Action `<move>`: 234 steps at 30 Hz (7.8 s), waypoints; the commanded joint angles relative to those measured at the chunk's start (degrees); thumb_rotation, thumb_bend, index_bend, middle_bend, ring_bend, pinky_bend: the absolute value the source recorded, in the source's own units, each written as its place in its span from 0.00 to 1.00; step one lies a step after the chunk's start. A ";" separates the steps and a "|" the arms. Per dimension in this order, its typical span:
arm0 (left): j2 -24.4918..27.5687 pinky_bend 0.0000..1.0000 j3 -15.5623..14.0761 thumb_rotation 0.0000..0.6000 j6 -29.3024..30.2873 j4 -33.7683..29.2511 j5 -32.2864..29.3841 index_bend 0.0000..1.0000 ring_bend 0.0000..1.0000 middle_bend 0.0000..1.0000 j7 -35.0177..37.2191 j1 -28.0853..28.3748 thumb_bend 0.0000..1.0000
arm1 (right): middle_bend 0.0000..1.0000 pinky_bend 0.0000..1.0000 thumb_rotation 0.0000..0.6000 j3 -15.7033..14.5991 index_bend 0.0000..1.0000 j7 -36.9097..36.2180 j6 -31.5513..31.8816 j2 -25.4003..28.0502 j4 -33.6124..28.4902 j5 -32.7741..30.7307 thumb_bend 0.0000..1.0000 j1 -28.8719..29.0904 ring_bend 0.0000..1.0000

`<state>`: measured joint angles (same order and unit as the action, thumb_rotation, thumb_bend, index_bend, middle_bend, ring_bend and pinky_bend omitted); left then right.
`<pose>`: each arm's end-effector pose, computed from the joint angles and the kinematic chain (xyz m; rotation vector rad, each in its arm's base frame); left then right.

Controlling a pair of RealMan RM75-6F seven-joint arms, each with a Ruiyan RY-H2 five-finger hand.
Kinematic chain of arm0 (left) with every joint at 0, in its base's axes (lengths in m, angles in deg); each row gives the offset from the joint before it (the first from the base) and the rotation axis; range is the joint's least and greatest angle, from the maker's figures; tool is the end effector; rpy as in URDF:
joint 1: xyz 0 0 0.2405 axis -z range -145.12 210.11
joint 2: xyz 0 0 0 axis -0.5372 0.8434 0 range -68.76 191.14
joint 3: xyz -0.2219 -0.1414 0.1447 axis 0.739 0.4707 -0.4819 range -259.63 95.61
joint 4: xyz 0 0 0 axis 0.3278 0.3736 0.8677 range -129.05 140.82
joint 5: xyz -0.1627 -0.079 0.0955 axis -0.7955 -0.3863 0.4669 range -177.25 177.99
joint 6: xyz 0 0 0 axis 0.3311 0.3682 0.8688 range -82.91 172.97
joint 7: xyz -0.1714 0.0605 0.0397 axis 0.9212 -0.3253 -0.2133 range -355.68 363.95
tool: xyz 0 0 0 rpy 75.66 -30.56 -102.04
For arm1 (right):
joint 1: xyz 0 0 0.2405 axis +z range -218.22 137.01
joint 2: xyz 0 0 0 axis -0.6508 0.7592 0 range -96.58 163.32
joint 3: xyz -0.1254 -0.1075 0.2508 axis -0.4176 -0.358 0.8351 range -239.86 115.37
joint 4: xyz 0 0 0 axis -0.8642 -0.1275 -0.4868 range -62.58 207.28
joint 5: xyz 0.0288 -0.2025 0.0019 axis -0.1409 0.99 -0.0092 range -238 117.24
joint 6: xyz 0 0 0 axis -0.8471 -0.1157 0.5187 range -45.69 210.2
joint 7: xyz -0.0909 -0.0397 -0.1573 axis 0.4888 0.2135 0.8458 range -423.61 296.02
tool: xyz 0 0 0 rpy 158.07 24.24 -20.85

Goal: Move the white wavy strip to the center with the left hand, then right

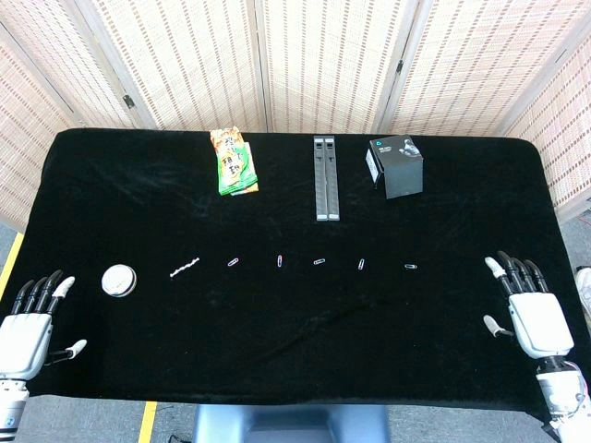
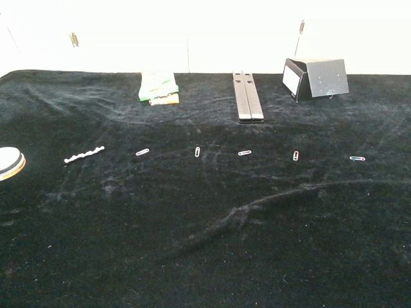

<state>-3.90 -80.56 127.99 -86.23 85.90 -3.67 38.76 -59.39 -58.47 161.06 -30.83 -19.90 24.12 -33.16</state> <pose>-0.3487 0.2292 0.1673 -1.4685 -0.8392 -0.7911 -0.3503 -0.2408 0.1660 1.4819 -0.8935 0.7925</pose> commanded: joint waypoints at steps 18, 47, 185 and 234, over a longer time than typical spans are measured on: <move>-4.68 0.59 2.97 1.00 -2.98 -2.94 2.18 0.08 0.51 0.45 -6.16 5.50 0.18 | 0.00 0.00 1.00 -2.09 0.00 -3.31 3.95 1.24 -0.30 6.24 0.27 -1.11 0.00; -32.30 1.00 17.01 1.00 -27.65 17.05 -34.65 0.50 1.00 1.00 -17.21 31.71 0.37 | 0.00 0.00 1.00 -0.88 0.00 -10.52 8.64 2.57 2.34 5.61 0.27 -3.39 0.00; -58.24 1.00 19.49 1.00 -43.30 58.95 -19.64 0.82 1.00 1.00 9.99 60.37 0.58 | 0.00 0.00 1.00 0.21 0.00 -20.53 5.59 4.42 8.18 -3.47 0.27 -8.70 0.00; -63.78 1.00 15.37 1.00 -22.88 30.97 -20.74 0.39 1.00 1.00 -23.19 49.36 0.47 | 0.00 0.00 1.00 -2.48 0.00 -32.08 10.82 7.62 10.05 4.04 0.27 -10.97 0.00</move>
<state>-67.94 -65.39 105.53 -55.74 65.01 -26.90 88.23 -61.90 -90.67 172.01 -23.18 -9.76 28.22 -44.23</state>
